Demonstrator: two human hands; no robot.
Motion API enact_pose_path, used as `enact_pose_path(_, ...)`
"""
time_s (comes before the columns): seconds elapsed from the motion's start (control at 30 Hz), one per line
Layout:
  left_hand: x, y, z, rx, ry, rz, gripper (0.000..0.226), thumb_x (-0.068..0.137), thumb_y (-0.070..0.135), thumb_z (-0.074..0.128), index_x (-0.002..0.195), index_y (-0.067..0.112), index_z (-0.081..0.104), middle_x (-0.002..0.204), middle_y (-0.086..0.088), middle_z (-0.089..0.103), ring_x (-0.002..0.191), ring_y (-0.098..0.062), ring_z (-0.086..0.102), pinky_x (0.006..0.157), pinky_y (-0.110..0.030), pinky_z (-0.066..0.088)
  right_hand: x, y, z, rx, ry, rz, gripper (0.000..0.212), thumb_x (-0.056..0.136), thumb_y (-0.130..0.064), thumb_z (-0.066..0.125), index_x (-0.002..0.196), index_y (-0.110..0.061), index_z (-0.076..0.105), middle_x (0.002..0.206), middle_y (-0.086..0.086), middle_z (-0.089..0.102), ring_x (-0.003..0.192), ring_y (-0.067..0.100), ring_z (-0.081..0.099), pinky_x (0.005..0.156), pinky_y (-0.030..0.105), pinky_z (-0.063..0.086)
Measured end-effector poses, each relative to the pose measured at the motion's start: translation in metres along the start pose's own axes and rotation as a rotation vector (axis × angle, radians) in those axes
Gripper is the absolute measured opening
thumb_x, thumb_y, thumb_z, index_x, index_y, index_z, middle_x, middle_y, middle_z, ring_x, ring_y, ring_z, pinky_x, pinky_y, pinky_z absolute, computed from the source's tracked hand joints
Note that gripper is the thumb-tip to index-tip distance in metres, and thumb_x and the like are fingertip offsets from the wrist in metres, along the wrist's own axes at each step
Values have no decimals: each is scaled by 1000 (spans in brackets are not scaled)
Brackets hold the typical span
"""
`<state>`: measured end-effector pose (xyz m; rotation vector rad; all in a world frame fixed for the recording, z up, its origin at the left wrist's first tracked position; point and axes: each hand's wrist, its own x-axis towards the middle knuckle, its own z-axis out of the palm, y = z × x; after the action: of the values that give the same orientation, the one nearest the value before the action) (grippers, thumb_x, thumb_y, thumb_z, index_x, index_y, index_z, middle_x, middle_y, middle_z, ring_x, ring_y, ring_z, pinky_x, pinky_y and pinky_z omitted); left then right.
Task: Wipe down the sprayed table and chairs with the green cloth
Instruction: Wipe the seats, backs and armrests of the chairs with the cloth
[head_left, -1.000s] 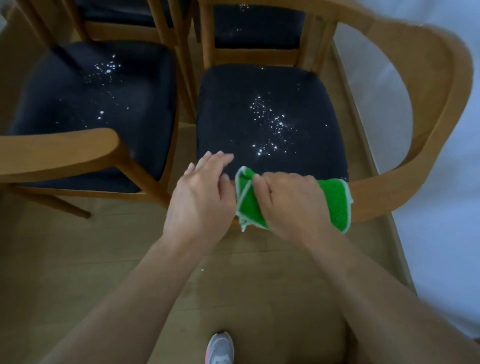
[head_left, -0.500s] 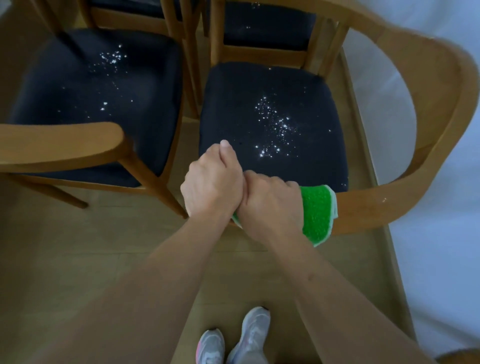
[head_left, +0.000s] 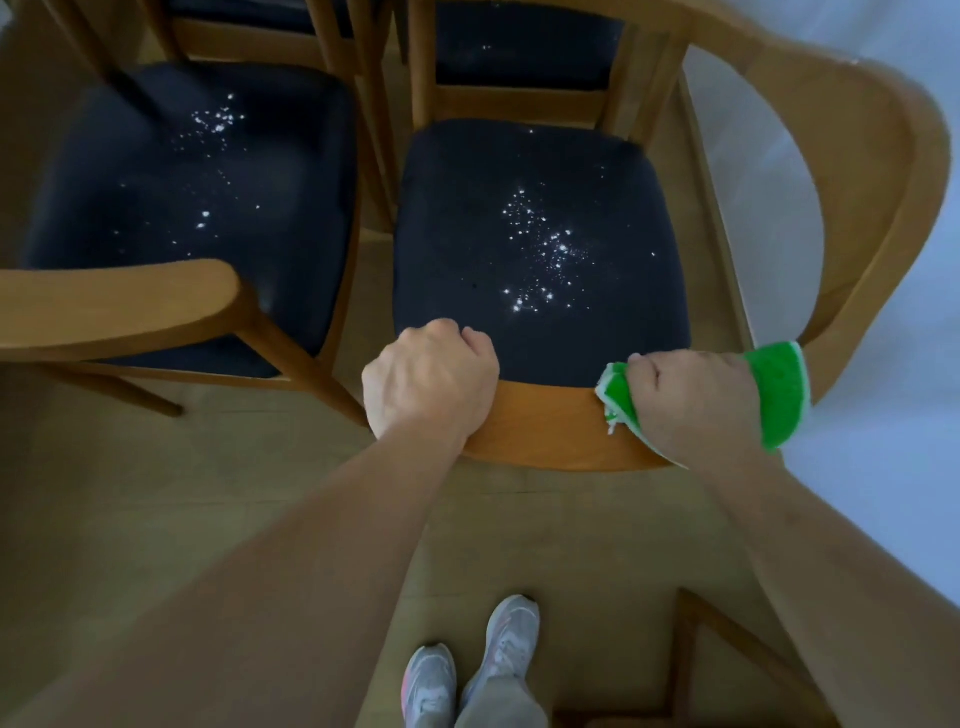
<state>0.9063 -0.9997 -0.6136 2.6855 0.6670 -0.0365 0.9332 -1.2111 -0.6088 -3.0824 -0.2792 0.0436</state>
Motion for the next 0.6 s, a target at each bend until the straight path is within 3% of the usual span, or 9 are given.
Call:
enact_pose_path(0.07, 0, 0, 1, 13, -9, -4, 37, 94, 38, 29, 71, 24, 54, 55, 8, 44, 48, -10, 39, 45, -23, 20, -7, -31, 1, -33, 7, -36, 47, 97, -36, 21, 68, -20, 54, 67, 6, 65, 68, 32, 62, 66, 37, 33)
enact_pose_path(0.13, 2, -1, 2, 15, -19, -17, 40, 94, 38, 26, 71, 23, 56, 57, 7, 46, 50, -13, 42, 47, -26, 26, -14, -67, 3, 10, -14, -91, 45, 99, -39, 15, 83, -24, 54, 76, 1, 67, 72, 28, 62, 67, 36, 38)
enact_pose_path(0.27, 3, 0, 1, 17, -10, -60, 45, 94, 39, 24, 72, 22, 59, 60, 4, 51, 58, -20, 53, 56, -32, 41, -25, -103, 2, 179, 34, -118, 42, 100, -39, 22, 82, -22, 56, 81, -2, 66, 74, 24, 58, 71, 39, 37)
enact_pose_path(0.4, 2, -3, 1, 18, -14, -35, 43, 93, 42, 25, 72, 23, 58, 63, 2, 54, 59, -20, 54, 57, -33, 41, -13, -64, 0, 201, 1, -241, 45, 99, -43, 24, 64, -25, 44, 62, -3, 57, 55, 21, 51, 60, 36, 37)
enact_pose_path(0.5, 3, -2, 0, 19, -13, -35, 43, 94, 41, 26, 71, 23, 58, 62, 2, 54, 57, -18, 52, 57, -31, 39, 2, 4, -3, 96, -25, -150, 52, 97, -43, 22, 51, -20, 33, 46, -5, 40, 45, 19, 40, 58, 33, 33)
enact_pose_path(0.6, 3, -1, 0, 24, -15, -36, 41, 94, 38, 28, 70, 22, 58, 60, 3, 52, 54, -15, 48, 53, -29, 36, 11, 53, -7, 46, -7, -66, 51, 96, -36, 31, 48, -20, 36, 43, -5, 31, 45, 22, 40, 64, 41, 44)
